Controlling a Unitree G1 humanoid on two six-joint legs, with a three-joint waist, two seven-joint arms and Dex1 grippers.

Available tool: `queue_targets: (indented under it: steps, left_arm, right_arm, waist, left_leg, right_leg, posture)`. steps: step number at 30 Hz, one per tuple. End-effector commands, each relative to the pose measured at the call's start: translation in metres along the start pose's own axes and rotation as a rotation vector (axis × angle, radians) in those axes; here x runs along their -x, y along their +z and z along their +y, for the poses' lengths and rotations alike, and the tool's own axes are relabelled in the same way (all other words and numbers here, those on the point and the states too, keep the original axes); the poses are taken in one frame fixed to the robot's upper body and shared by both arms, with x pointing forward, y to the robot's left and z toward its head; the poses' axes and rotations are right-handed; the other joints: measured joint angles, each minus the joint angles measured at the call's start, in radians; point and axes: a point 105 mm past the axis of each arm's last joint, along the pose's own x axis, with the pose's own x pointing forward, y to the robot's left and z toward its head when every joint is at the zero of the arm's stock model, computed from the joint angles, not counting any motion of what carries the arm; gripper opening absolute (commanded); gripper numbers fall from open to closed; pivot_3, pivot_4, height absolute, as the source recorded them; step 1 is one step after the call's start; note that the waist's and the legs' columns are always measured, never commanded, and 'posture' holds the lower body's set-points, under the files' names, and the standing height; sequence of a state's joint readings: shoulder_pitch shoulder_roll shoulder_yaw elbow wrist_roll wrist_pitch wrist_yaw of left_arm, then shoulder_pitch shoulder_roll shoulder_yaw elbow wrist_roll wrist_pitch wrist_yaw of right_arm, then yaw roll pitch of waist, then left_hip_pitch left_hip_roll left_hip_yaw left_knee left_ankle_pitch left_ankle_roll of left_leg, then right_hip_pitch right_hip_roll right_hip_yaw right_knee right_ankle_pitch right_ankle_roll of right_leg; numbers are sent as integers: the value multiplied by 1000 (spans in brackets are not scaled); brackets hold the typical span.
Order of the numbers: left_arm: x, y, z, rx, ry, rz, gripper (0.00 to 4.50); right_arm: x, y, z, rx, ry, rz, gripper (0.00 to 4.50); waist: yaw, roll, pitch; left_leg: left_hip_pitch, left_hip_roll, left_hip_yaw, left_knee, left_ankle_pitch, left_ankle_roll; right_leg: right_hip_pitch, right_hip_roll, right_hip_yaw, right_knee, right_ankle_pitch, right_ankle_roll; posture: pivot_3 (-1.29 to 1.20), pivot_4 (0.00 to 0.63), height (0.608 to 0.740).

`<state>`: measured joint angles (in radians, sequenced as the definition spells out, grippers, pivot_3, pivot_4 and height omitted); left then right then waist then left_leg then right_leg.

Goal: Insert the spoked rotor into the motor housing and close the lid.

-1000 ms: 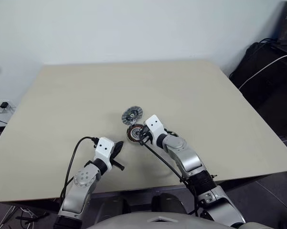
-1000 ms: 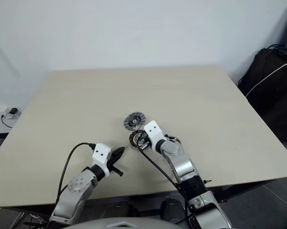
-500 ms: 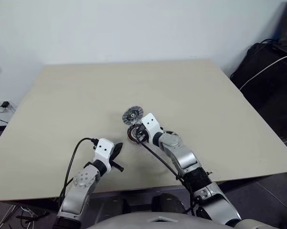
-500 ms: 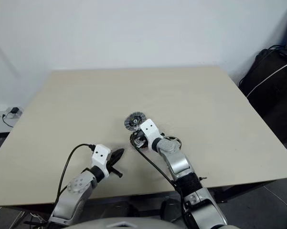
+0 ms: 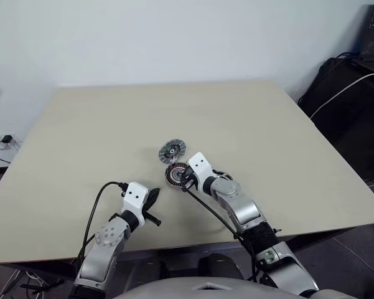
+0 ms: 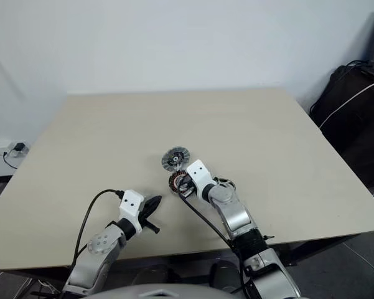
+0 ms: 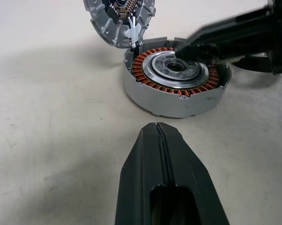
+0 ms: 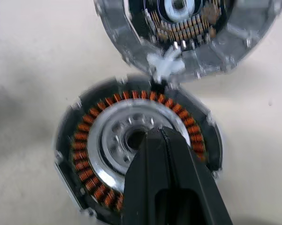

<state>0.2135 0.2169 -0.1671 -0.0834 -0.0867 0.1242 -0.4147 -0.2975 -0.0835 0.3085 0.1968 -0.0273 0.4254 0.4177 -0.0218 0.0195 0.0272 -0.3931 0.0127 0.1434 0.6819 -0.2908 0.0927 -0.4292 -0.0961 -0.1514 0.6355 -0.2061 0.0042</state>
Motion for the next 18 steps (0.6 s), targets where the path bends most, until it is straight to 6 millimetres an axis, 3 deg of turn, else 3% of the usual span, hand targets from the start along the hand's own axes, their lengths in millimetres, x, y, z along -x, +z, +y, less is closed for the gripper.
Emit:
queue_targets:
  steps: [1,8,11,18]
  left_arm:
    - [-3,11,-1,-13,-8,-39,0]
    - [-2,13,-2,-18,-10,-43,0]
    - [-1,13,-1,-18,-5,-48,0]
    - [-1,9,-5,-9,-20,-37,0]
  right_arm:
    - [1,40,3,35,9,-132,14]
    - [13,45,-10,43,-61,-147,14]
    - [37,39,-27,35,-124,-139,14]
    - [106,2,-80,-69,-369,-25,14]
  waist:
    - [1,0,0]
    - [7,0,0]
    - [11,0,0]
    - [14,0,0]
  left_leg:
    - [0,0,0,0,0,0]
    - [0,0,0,0,0,0]
    - [0,0,0,0,0,0]
    - [-1,0,-1,0,-1,2]
  right_leg:
    - [0,0,0,1,0,1]
    - [0,0,0,1,0,-1]
    - [0,-1,0,1,-1,-2]
    - [0,-1,-1,-2,-2,-2]
  posture:
    - [0,0,740]
    - [0,0,740]
    - [0,0,740]
    - [0,0,740]
